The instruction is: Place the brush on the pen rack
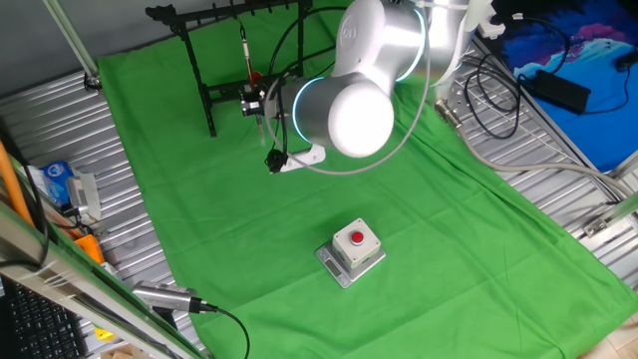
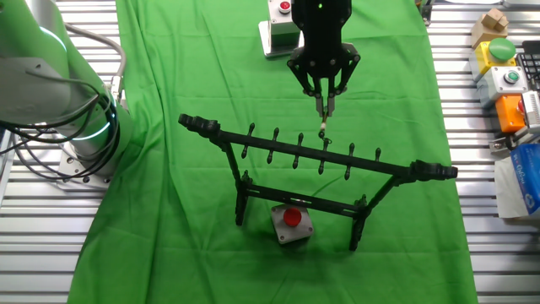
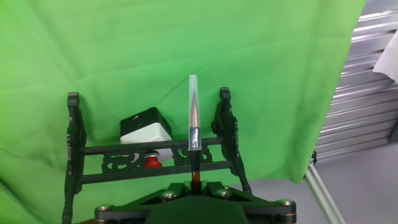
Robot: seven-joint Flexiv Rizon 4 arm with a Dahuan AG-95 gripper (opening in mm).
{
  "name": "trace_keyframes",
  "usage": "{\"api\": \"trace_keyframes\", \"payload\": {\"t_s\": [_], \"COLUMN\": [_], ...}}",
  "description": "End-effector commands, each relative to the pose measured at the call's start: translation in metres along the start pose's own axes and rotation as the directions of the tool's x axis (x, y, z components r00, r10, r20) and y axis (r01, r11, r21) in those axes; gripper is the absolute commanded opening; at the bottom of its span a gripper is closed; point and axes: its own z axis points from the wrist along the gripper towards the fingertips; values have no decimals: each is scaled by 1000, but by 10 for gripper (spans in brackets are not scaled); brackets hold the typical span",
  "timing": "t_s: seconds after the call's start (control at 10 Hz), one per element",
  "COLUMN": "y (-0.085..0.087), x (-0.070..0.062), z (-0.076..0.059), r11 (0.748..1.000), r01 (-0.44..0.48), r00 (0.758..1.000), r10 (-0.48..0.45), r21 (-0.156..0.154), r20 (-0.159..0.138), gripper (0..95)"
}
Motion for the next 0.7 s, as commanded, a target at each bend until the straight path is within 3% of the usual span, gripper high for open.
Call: {"api": "trace_keyframes", "payload": {"t_s": [0.1,0.7], "y": [0,1], "x": [2,8], "z": [1,5], "r11": [1000,1000], "r01": [0,-5], "r00": [1000,1000], "r10": [0,4], "r21": [4,15], "r20": [5,22], "gripper": [0,0]}}
